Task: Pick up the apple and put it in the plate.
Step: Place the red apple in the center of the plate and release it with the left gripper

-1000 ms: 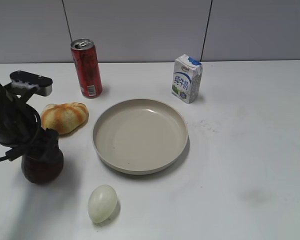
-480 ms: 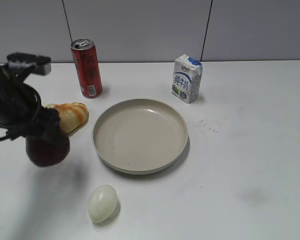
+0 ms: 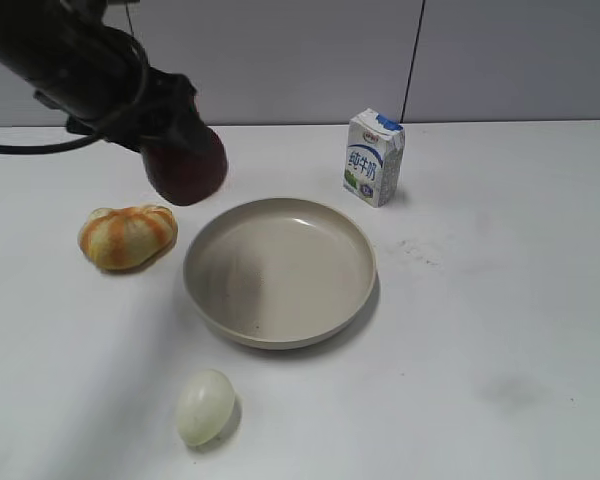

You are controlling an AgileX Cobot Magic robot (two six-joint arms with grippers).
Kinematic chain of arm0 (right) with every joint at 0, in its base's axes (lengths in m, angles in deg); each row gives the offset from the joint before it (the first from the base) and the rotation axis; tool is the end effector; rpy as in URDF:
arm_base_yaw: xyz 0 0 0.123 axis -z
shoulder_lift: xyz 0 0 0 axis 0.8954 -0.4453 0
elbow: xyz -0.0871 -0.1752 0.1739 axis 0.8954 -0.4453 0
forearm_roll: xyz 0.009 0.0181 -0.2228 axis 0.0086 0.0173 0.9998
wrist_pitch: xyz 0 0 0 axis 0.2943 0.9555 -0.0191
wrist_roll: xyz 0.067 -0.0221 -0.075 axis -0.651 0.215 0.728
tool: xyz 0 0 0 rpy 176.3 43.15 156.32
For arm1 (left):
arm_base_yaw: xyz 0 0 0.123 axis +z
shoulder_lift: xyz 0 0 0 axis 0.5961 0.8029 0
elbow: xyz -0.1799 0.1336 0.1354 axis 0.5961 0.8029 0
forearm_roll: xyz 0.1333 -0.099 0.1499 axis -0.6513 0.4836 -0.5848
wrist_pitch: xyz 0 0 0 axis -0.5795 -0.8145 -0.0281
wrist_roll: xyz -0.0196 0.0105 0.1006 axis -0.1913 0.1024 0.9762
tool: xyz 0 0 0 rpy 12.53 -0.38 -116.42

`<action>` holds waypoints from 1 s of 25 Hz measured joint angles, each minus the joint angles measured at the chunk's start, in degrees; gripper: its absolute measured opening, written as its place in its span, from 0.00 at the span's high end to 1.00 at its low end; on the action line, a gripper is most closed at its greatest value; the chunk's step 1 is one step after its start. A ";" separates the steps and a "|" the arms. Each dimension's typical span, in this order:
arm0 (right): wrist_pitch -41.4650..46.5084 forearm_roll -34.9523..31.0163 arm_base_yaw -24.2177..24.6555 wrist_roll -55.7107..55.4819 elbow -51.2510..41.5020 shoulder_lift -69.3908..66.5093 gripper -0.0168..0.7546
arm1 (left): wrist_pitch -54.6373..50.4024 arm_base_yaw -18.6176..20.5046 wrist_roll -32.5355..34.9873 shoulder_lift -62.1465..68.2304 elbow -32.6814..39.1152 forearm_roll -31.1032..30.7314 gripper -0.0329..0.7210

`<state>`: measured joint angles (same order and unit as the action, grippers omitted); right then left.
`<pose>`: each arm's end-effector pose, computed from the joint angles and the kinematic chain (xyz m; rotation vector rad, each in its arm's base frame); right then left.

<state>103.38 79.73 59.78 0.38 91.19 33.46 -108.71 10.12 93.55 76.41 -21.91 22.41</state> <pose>0.0048 0.0018 0.2577 0.0238 2.0332 0.1179 0.3016 -0.1771 0.2386 0.6282 2.5598 -0.4866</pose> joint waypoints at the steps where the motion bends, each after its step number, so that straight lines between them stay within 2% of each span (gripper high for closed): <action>1: 0.00 0.00 0.00 0.00 0.00 0.00 0.24 | 0.22 -0.60 0.00 1.75 -0.50 0.00 0.21; 5: 0.00 0.00 0.00 0.00 0.00 0.00 0.24 | 0.95 -2.32 0.00 7.90 -1.78 0.00 0.21; 10: 0.00 0.00 0.00 0.00 0.00 0.00 0.24 | 1.72 -2.60 0.00 13.70 -1.99 -0.40 0.21; 13: 0.00 0.00 0.00 0.00 0.00 0.00 0.24 | 2.06 -2.60 0.00 15.29 -2.05 -0.60 0.15; 16: 0.00 0.00 0.00 0.00 0.00 0.00 0.24 | 2.18 -2.60 0.00 15.42 -2.19 -0.60 0.06; 22: 0.00 0.00 0.00 0.00 0.00 0.00 0.24 | -2.91 -2.60 0.00 11.49 -7.38 -1.24 0.04; 25: 0.00 0.00 0.00 0.00 0.00 0.00 0.24 | -7.37 -2.60 0.00 6.12 -10.94 -4.33 0.04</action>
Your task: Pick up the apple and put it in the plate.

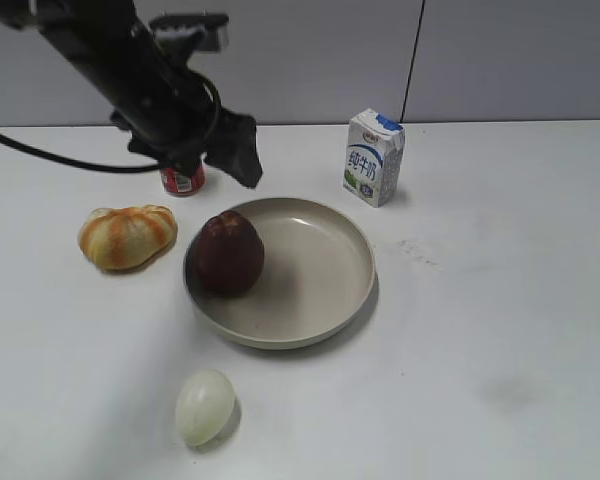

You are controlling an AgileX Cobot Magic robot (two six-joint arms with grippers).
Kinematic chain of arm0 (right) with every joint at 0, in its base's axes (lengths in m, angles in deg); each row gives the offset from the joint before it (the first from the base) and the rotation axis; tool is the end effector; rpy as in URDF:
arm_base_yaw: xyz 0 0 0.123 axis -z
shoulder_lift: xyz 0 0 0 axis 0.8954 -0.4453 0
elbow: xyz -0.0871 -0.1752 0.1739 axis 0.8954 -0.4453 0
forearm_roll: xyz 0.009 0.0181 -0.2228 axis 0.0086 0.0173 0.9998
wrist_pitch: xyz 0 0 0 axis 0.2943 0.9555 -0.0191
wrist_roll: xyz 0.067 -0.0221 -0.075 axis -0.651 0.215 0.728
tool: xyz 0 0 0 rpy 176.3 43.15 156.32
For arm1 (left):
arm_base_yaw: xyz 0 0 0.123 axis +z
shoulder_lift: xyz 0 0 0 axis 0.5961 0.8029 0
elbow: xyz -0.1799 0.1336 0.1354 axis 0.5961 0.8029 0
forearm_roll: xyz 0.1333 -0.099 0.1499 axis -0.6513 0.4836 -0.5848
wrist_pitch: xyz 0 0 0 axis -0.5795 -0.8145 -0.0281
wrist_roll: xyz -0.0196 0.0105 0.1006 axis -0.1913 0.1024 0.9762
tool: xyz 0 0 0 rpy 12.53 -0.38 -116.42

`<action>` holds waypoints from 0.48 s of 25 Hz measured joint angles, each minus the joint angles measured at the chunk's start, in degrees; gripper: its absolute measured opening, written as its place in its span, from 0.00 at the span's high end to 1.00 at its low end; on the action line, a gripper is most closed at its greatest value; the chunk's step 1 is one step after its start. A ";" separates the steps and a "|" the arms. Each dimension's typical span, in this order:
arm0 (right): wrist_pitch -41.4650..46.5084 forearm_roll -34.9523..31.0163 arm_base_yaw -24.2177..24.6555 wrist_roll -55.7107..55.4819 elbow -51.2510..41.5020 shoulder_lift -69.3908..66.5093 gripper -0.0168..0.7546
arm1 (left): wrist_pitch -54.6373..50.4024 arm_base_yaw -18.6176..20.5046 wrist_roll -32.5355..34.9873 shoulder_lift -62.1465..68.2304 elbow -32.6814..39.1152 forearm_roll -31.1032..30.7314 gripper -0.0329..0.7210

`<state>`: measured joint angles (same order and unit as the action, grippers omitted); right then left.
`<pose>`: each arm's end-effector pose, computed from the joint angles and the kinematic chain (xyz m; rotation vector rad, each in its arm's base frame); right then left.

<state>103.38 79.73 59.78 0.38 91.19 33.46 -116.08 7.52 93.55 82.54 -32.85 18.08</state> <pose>0.0048 0.0018 0.2577 0.0238 2.0332 0.1179 0.3161 -0.2006 0.2440 0.7913 2.5685 -0.4331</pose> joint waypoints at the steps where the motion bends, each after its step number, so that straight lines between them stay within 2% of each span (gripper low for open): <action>1: 0.00 0.00 0.00 0.00 0.00 0.00 0.24 | -1.38 0.11 0.00 -2.33 -0.74 -1.95 0.04; 5: 0.00 0.00 0.00 0.00 0.00 0.00 0.24 | -8.10 2.46 -1.84 -10.99 -1.38 -8.78 0.05; 9: 0.00 0.00 0.00 0.00 0.00 0.00 0.24 | -14.80 8.64 -3.50 -18.66 -0.04 -11.58 0.06; 12: 0.00 0.00 0.00 0.00 0.00 0.00 0.24 | -15.78 13.95 -4.24 -25.51 5.30 -11.94 0.08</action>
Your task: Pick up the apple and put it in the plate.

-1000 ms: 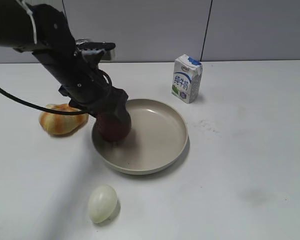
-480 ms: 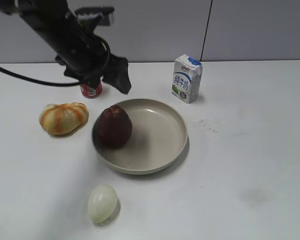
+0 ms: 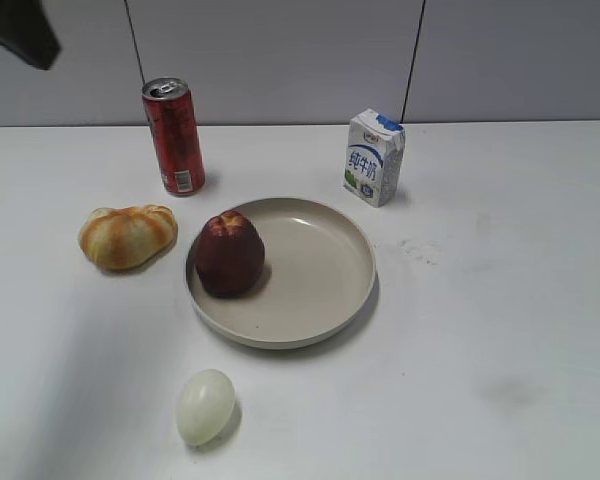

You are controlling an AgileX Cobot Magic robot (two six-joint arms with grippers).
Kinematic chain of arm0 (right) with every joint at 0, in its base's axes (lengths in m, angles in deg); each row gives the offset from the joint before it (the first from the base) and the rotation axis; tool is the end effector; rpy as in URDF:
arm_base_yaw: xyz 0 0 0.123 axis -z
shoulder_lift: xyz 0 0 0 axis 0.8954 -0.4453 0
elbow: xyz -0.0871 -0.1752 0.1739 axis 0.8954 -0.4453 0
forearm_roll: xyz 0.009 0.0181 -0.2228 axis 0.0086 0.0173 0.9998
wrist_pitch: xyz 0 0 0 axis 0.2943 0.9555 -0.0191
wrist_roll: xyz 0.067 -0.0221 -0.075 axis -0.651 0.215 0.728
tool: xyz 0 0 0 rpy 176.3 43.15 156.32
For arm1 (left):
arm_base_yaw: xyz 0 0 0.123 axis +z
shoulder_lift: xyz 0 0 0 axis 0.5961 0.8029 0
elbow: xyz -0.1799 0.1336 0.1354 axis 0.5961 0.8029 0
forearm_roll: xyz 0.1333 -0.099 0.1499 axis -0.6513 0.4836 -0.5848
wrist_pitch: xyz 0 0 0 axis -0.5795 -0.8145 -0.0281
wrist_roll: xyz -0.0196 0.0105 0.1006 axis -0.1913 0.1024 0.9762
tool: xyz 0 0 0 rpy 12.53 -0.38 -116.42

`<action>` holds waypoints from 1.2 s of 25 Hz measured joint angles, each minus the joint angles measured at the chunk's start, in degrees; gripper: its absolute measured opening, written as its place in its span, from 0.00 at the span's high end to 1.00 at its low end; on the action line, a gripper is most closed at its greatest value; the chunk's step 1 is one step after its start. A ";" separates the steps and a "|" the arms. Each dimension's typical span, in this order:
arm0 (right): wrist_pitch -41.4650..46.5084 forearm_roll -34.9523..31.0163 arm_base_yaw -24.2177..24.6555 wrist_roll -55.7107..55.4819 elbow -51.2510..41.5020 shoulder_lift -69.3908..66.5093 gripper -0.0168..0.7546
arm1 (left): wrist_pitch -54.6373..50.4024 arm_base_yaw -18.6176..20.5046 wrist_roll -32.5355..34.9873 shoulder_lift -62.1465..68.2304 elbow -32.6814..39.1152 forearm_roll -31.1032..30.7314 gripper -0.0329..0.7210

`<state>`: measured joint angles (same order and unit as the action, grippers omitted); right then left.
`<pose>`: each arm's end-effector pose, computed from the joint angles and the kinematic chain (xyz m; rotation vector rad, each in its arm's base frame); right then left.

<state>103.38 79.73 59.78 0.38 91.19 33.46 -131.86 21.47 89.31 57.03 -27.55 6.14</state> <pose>0.0048 0.0018 0.2577 0.0238 2.0332 0.1179 0.2521 -0.0751 0.3454 0.5179 2.5492 -0.1381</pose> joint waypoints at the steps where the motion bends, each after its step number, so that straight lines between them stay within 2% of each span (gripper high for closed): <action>1: 0.00 0.00 0.00 0.00 0.00 0.00 0.24 | 0.00 1.78 -0.25 -2.80 2.66 -0.06 0.08; 5: 0.00 0.00 0.00 0.00 0.00 0.00 0.24 | 0.43 7.07 -0.55 -15.32 16.06 -0.30 0.10; 8: 0.00 0.00 0.00 0.00 0.00 0.00 0.24 | 0.61 9.39 -0.59 -26.29 26.85 -0.83 0.10; 11: 0.00 0.00 0.00 0.00 0.00 0.00 0.24 | 1.56 10.07 -0.59 -37.82 36.54 -1.82 0.10; 14: 0.00 0.00 0.00 0.00 0.00 0.00 0.24 | 2.25 10.11 -0.59 -50.01 43.14 -1.86 0.10; 21: 0.00 0.00 0.00 0.00 0.00 0.00 0.24 | 5.10 10.11 -0.59 -69.88 51.07 -2.64 0.12; 30: 0.00 0.00 0.00 0.00 0.00 0.00 0.24 | 5.28 10.11 -0.59 -72.86 52.11 -2.80 0.18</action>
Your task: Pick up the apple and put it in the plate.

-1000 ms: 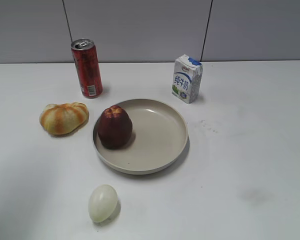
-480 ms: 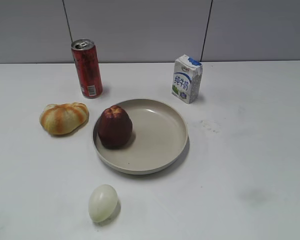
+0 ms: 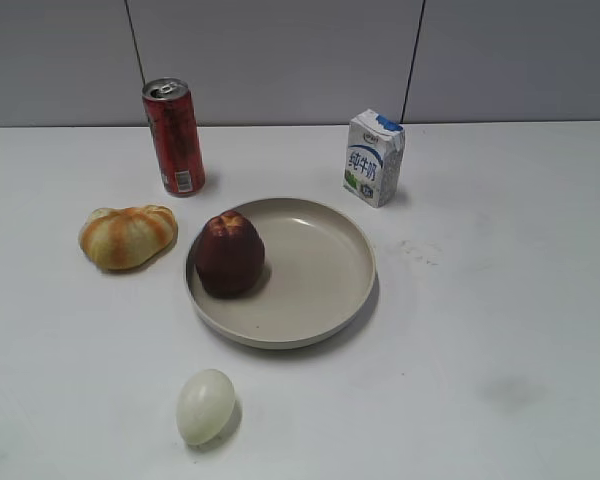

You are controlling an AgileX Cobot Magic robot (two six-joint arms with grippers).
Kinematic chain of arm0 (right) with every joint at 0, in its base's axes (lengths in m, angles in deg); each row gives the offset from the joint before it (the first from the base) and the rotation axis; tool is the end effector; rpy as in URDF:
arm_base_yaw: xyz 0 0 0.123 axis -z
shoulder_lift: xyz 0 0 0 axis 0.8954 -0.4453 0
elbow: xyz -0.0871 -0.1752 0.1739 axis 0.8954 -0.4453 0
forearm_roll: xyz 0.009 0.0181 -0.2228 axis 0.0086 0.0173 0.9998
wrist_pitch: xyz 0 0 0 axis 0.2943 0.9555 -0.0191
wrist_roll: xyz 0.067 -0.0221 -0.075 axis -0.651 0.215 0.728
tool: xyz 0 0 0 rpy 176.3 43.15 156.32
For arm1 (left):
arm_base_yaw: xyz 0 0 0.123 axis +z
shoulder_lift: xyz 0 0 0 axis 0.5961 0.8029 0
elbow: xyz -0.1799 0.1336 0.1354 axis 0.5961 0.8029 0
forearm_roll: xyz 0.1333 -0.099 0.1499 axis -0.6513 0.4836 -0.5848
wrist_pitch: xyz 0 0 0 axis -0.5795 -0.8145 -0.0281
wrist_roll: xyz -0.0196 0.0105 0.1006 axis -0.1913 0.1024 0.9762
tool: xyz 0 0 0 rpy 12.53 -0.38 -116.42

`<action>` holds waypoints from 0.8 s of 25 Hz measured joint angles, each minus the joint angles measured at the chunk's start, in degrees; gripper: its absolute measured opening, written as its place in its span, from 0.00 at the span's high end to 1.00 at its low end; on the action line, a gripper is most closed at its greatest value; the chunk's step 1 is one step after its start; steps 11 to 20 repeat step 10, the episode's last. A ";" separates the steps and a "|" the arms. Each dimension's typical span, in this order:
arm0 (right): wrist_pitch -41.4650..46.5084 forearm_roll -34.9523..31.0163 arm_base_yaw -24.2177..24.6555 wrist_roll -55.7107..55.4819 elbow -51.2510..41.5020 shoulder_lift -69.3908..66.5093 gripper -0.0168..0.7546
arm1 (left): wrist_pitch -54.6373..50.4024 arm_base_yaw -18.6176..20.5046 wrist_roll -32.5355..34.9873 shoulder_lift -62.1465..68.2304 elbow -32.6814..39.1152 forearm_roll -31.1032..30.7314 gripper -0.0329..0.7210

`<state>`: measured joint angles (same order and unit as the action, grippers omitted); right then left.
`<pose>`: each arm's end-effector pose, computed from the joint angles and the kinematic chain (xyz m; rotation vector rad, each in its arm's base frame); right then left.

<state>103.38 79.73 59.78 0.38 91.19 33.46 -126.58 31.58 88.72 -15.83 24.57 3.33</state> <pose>0.0048 0.0018 0.2577 0.0238 2.0332 0.1179 0.0205 -0.0039 0.2590 0.2414 2.1314 0.0012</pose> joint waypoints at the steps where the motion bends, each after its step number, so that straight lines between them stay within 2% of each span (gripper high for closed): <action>1: 0.00 0.00 0.00 0.00 0.00 0.00 0.24 | 0.00 0.00 0.00 0.00 0.00 0.00 0.20; 10: 0.00 0.00 0.00 0.00 0.00 0.00 0.24 | 0.13 0.89 0.00 -4.42 0.05 0.00 0.31; 20: 0.00 0.00 0.00 0.00 0.00 0.00 0.24 | 0.13 0.89 0.00 -4.42 0.05 0.00 0.31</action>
